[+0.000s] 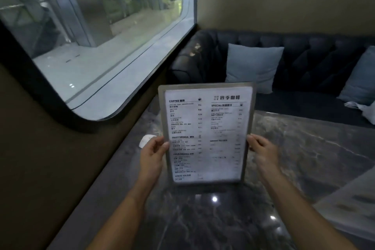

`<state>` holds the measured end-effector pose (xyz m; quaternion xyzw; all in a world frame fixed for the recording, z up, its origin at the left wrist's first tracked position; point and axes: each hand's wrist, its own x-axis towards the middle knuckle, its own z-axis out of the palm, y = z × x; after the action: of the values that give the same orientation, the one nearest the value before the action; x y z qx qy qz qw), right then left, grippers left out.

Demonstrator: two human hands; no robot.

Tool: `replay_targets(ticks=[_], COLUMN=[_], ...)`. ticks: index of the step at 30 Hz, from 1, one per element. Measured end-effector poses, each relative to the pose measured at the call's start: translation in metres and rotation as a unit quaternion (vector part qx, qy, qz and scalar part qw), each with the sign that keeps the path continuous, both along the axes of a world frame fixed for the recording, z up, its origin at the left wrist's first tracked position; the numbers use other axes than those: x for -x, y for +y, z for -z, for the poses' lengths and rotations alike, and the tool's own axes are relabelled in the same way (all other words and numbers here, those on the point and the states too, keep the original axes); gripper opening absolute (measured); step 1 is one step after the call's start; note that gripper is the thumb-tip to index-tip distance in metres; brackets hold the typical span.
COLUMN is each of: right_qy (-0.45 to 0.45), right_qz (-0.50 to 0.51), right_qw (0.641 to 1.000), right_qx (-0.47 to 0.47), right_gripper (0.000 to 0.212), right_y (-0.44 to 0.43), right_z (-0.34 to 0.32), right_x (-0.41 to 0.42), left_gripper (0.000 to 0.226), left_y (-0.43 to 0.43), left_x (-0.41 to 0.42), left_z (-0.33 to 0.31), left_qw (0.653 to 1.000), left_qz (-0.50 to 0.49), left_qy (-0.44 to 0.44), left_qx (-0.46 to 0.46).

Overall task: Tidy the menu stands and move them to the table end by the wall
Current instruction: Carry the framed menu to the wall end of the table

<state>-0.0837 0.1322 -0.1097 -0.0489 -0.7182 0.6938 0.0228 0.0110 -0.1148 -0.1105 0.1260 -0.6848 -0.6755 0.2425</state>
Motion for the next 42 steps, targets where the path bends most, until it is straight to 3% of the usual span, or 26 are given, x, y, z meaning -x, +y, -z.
replay_targets(ticks=[6, 14, 22, 27, 42], right_qy=[0.019, -0.038, -0.07, -0.081, -0.107], right_qz=[-0.101, -0.229, -0.318, -0.359, -0.363], right_qw=[0.995, 0.972, 0.944, 0.929, 0.923], right_qx=[0.019, 0.032, 0.055, 0.041, 0.066], right_gripper=[0.01, 0.008, 0.023, 0.028, 0.022], right_y=[-0.066, -0.144, -0.198, -0.215, -0.219], right_z=[-0.009, -0.008, -0.002, 0.009, 0.029], right_x=[-0.014, -0.055, -0.092, -0.107, -0.117], left_gripper=[0.016, 0.017, 0.023, 0.019, 0.019], left_y=[-0.05, -0.089, -0.086, -0.072, -0.059], left_x=[-0.061, -0.158, -0.234, -0.262, -0.281], left_z=[-0.008, -0.002, 0.009, 0.014, 0.028], left_qw=[0.996, 0.976, 0.933, 0.922, 0.921], left_qz=[-0.092, -0.214, -0.346, -0.372, -0.377], left_qy=[-0.01, -0.048, -0.084, -0.051, -0.045], left_qx=[0.016, 0.019, -0.047, -0.095, -0.089])
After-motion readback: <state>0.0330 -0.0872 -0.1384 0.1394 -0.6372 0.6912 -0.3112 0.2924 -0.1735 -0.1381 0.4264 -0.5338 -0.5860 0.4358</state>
